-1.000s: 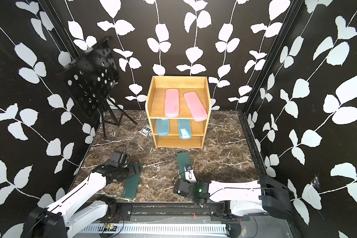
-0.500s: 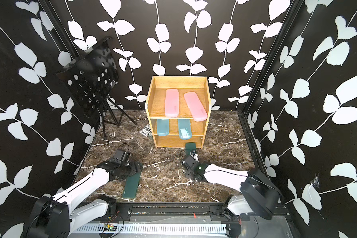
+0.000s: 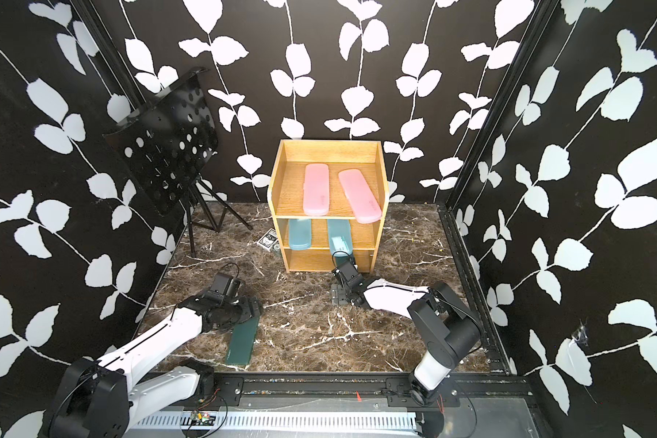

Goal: Place the pencil cases on the shelf according to color
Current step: Place the pencil case on the shelf.

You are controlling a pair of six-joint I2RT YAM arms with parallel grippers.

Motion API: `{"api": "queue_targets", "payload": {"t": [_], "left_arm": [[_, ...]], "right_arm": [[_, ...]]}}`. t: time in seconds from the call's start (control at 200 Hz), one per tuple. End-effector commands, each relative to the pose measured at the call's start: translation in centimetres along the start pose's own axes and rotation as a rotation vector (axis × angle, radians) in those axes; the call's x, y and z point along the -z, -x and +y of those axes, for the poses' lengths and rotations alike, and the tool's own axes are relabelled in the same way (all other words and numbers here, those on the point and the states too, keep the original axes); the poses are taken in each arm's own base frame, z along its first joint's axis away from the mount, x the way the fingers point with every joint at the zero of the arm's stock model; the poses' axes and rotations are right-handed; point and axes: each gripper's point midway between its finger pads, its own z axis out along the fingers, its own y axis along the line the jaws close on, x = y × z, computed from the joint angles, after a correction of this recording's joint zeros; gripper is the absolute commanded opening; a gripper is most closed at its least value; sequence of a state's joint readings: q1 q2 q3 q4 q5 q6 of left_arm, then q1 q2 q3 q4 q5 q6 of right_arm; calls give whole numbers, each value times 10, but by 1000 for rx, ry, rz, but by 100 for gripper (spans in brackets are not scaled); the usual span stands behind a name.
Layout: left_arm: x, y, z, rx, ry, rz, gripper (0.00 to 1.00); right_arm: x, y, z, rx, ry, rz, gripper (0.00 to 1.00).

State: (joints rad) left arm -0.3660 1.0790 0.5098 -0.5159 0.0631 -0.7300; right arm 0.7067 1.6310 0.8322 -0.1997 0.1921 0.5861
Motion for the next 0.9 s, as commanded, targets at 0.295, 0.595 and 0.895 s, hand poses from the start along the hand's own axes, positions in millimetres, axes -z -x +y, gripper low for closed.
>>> {"api": "queue_targets", "payload": {"t": [0.295, 0.595, 0.895], "left_arm": [[20, 7, -1, -37, 15, -43, 99], [16, -9, 7, -39, 11, -19, 99], [11, -18, 11, -54, 20, 3, 99]], "right_arm": [[60, -18, -9, -44, 76, -39, 99], [45, -52, -15, -84, 53, 2, 89], [14, -32, -5, -58, -5, -11, 50]]}}
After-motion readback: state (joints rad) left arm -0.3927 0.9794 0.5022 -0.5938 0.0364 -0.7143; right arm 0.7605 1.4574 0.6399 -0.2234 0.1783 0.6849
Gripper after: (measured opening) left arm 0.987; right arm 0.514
